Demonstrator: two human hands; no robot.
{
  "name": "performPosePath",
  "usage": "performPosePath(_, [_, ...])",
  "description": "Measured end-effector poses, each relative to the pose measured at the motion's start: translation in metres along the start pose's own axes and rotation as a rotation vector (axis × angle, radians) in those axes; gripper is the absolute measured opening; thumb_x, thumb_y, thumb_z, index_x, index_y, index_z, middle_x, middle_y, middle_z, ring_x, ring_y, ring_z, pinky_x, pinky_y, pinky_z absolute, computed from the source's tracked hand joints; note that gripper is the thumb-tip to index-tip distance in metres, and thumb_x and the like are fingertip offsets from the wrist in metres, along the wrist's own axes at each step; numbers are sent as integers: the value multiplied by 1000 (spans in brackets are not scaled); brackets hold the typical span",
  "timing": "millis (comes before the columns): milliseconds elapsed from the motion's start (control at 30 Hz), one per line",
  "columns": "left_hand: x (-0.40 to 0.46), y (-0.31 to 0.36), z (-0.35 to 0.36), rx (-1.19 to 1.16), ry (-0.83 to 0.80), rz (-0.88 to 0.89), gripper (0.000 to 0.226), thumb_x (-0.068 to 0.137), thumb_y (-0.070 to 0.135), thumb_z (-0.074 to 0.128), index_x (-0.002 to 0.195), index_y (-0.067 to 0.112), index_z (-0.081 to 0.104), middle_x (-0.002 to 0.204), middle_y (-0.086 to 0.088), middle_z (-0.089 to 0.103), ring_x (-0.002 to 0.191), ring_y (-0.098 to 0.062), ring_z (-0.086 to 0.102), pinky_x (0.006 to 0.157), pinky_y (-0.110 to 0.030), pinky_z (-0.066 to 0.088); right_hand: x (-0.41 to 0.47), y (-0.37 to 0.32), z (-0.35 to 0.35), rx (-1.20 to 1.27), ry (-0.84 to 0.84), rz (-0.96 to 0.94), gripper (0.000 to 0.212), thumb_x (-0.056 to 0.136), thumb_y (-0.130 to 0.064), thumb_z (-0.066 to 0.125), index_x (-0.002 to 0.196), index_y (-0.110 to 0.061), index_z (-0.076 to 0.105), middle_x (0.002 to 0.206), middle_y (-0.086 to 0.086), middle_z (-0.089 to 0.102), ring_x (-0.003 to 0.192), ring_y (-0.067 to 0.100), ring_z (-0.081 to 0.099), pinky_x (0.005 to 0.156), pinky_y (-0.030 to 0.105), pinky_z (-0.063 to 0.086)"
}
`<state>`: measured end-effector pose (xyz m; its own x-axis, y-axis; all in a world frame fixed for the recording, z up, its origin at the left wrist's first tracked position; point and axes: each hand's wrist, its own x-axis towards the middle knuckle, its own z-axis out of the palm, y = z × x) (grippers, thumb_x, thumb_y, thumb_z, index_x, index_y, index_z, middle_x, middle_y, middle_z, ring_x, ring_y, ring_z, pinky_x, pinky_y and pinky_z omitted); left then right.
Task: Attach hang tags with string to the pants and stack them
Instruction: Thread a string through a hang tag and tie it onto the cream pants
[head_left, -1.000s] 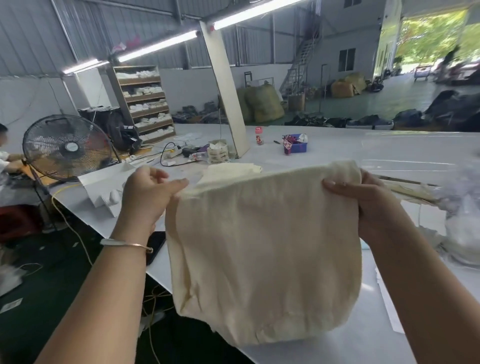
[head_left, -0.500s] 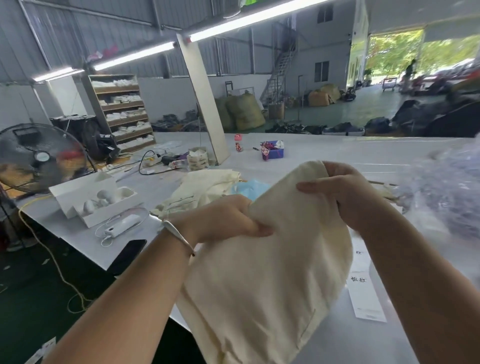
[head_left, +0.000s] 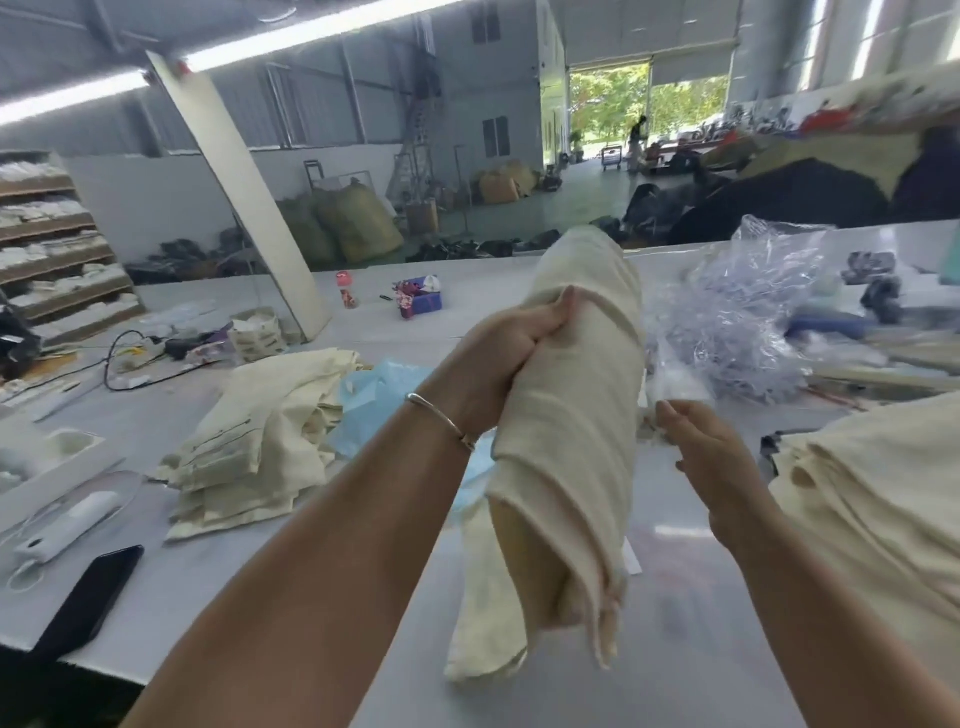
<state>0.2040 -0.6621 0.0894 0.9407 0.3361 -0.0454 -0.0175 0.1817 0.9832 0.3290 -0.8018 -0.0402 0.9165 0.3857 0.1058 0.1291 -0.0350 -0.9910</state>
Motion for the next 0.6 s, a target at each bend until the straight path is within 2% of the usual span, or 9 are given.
performPosePath(67, [-2,15,11,-73,-49,42,46,98,35,53,128,1,58,127,-19,63,114,-29,63,97,-41,53,-6,-17,-15,57,35,-60,14,98,-31,52,102,-24,63,107,0,62,85,4,54,74,24,40])
performPosePath(133, [-5,28,9,-131,-68,117,41,98,37,53,120,4,64,114,-16,70,100,-26,70,82,-39,59,-13,-36,-25,96,43,-117,17,97,-30,52,108,-24,64,108,-3,64,84,-4,59,72,16,44])
performPosePath(200, [-10,37,-7,-178,-34,196,37,98,37,53,113,6,68,104,-14,73,93,-25,72,76,-38,60,-18,-48,-28,121,8,-163,25,96,-30,55,117,-21,65,111,-3,68,94,-1,64,85,16,49])
performPosePath(267, [-13,37,-35,-175,28,241,44,96,40,56,123,6,64,117,-15,69,107,-29,67,92,-45,55,-21,-55,-24,34,25,-196,26,93,-35,60,118,-30,65,114,-3,68,106,12,63,99,34,47])
performPosePath(300, [-14,33,-54,-155,80,240,50,93,43,60,127,7,61,124,-16,66,114,-31,63,100,-49,49,-22,-56,-18,-22,47,-216,26,91,-37,62,116,-35,65,113,-4,68,106,14,63,97,37,47])
performPosePath(367, [-15,15,-95,-104,171,206,56,89,47,63,130,9,60,131,-15,61,122,-32,58,107,-51,42,-25,-55,-4,-161,90,-286,27,86,-41,63,113,-37,66,109,-4,67,97,14,61,85,34,48])
performPosePath(400, [-18,2,-117,-100,210,179,55,89,46,62,130,10,61,132,-14,61,124,-31,57,108,-50,41,-26,-50,9,-280,109,-321,28,85,-41,64,113,-35,66,108,-5,67,98,15,59,83,34,46])
performPosePath(500, [-31,-55,-194,-129,328,-3,47,87,37,64,124,8,65,125,-14,65,115,-26,63,102,-42,47,-32,-2,57,-620,41,-344,31,87,-34,65,118,-28,66,122,-3,64,118,23,53,97,35,39])
performPosePath(600, [-50,-125,-258,92,435,-375,47,81,30,71,117,1,67,110,-19,71,100,-32,69,92,-45,54,-53,82,107,-1005,-311,-185,45,95,-45,50,137,-31,49,147,-5,42,136,18,36,108,31,28])
